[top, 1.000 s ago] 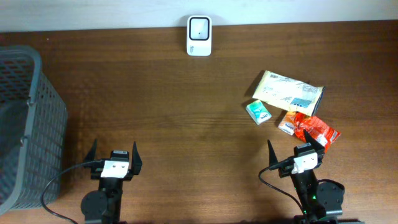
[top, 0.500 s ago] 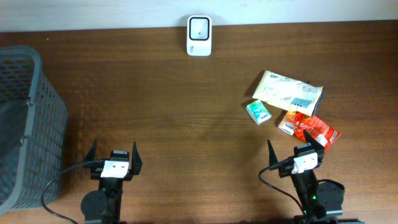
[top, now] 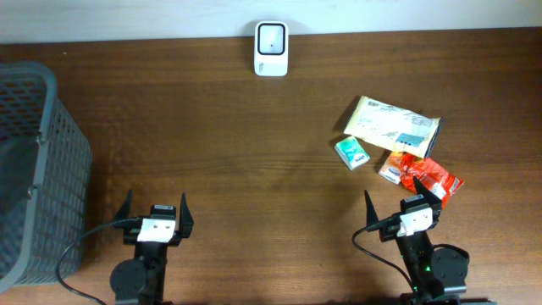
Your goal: Scan the item barcode
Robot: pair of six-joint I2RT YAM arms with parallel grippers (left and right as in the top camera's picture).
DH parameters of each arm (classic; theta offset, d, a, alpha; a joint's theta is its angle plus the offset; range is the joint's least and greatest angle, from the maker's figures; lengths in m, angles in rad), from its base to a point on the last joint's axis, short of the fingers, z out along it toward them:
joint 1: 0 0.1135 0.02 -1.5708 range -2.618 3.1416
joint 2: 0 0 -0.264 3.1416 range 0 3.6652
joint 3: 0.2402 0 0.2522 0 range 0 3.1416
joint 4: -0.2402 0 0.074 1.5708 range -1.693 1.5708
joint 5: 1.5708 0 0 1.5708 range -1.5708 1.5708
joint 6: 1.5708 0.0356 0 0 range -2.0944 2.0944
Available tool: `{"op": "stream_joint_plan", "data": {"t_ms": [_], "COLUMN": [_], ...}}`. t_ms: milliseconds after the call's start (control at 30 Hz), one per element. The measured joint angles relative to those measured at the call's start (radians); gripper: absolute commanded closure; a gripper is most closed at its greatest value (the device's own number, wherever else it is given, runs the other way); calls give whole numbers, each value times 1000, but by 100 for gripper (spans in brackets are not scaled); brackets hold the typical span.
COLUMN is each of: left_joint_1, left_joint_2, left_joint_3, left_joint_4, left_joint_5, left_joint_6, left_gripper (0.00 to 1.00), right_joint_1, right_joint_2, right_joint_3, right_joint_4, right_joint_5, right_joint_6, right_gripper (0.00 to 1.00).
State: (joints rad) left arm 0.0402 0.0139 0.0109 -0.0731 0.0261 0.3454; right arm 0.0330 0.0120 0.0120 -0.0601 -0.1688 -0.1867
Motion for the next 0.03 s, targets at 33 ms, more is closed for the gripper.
{"op": "stream_joint_plan", "data": {"t_ms": [33], "left_joint_1": [0], "left_joint_2": [0], "left_joint_3": [0], "left_joint_4": [0], "left_joint_5": [0], "left_joint_6": [0], "left_gripper": [1], "right_joint_1": [0], "right_joint_2": [0], "right_joint_3": [0], "right_joint_4": [0], "right_joint_5": [0], "right_joint_6": [0], "right_gripper": [1]}}
